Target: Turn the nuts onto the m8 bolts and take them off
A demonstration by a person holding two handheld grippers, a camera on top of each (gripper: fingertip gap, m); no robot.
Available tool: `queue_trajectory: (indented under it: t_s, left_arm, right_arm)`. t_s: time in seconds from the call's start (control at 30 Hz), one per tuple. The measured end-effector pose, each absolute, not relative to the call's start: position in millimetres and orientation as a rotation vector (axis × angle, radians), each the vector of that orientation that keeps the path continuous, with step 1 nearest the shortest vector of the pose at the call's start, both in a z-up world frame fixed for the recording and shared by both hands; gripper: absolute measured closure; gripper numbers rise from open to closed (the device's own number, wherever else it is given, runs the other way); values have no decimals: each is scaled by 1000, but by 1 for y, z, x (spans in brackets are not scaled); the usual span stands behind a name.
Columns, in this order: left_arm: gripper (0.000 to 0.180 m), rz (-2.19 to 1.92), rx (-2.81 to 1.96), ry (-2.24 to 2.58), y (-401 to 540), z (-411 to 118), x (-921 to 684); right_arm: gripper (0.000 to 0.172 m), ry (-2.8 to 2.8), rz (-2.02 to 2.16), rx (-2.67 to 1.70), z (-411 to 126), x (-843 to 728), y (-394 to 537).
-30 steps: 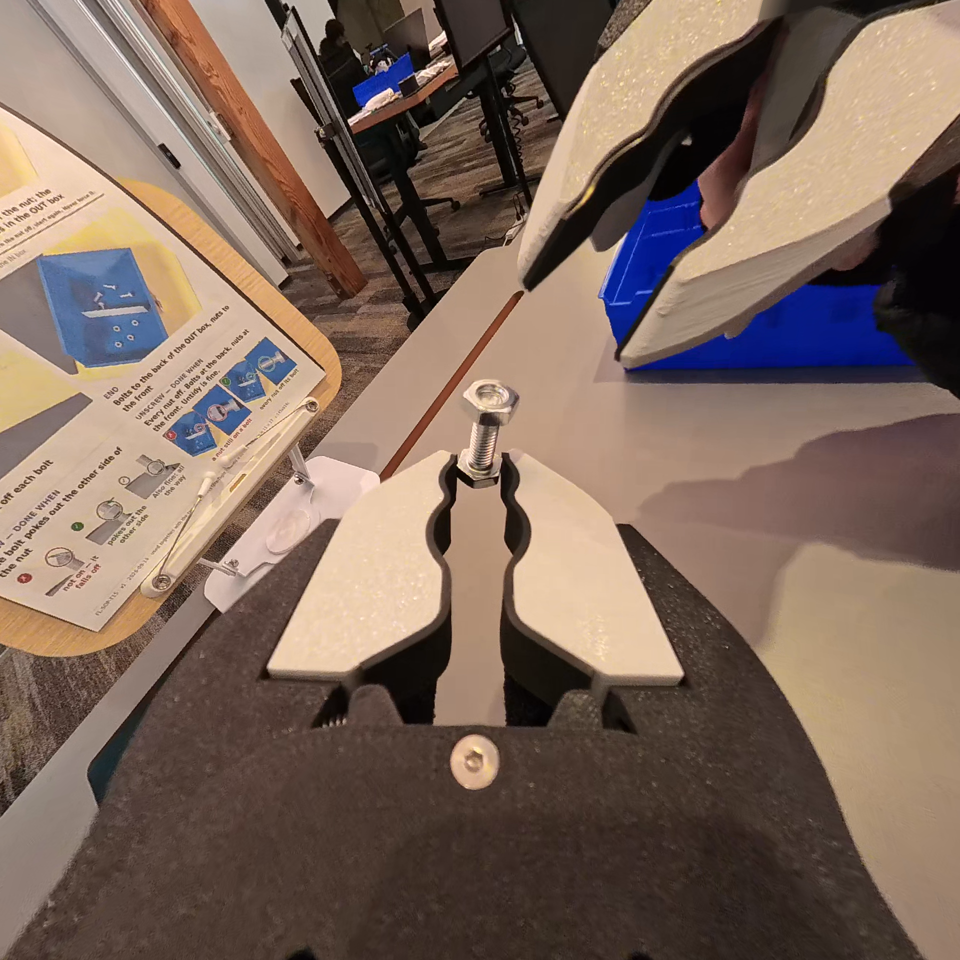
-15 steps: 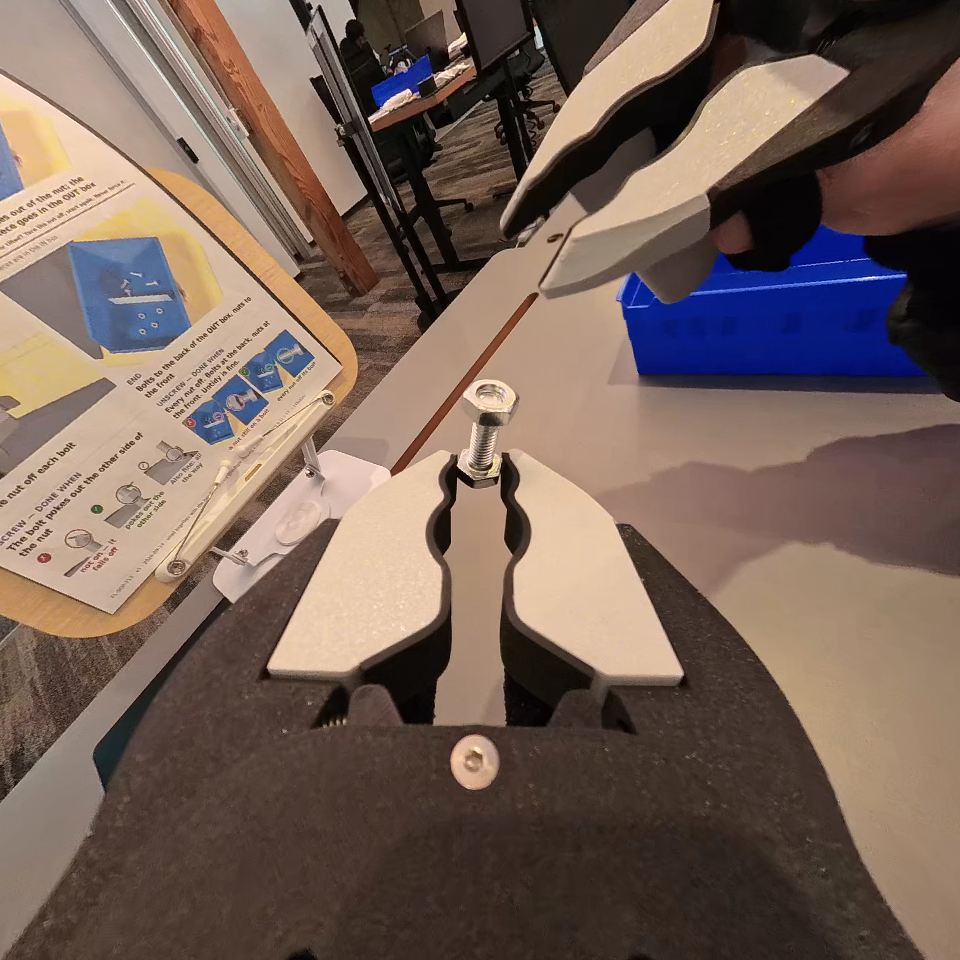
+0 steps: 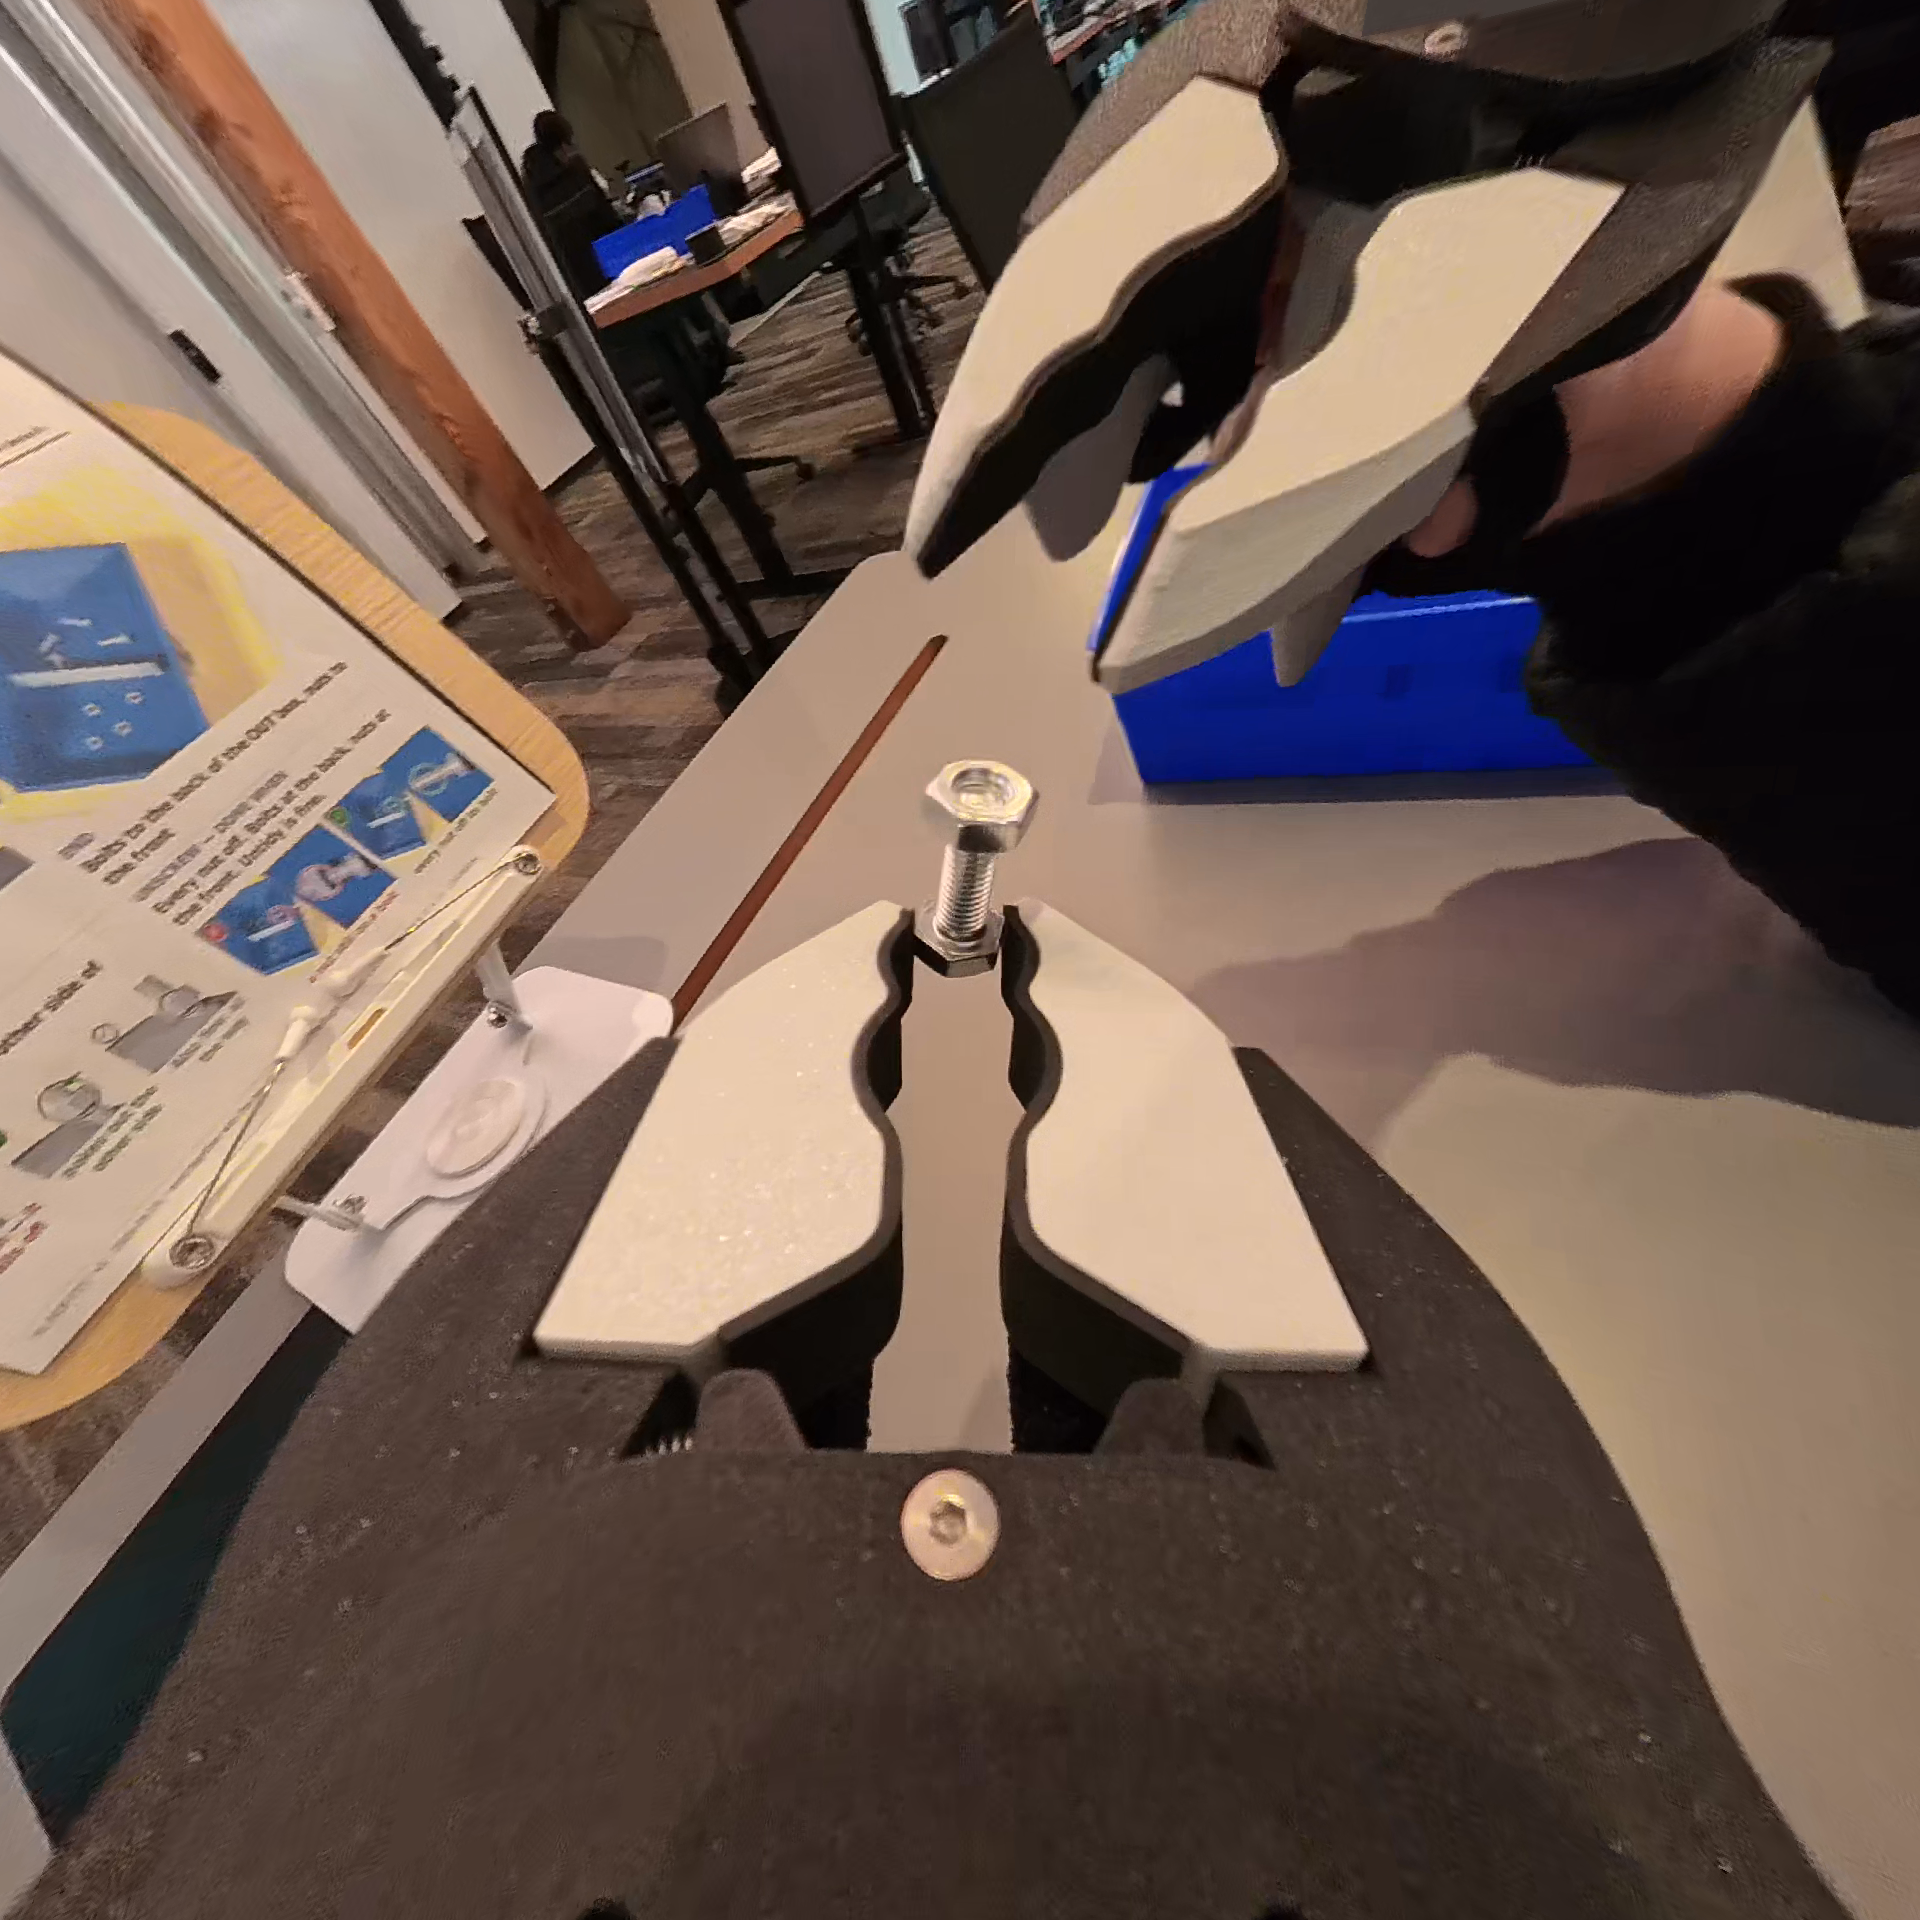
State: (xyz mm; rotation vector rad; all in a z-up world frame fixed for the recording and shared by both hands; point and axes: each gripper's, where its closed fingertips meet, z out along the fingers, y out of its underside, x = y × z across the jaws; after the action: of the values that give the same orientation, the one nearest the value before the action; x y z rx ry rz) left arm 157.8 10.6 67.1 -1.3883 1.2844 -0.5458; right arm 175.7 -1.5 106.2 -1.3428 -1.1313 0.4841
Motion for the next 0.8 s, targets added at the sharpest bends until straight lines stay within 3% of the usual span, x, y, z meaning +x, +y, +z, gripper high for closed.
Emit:
queue_trajectory:
  t_s: [0.3,0.6,0.8]
  left_arm:
    - [165,-574,-1341,1374,-11,65,169]
    - [165,-570,-1344,1381,-11,63,171]
    - [165,-549,-1341,1360,-9,65,170]
  right_arm:
    - [139,-1326,477,-1202,95,154,-25]
    - [157,-1322,525,-1188,97,153,-28]
    - [158,-1299,551,-1218,97,152,-25]
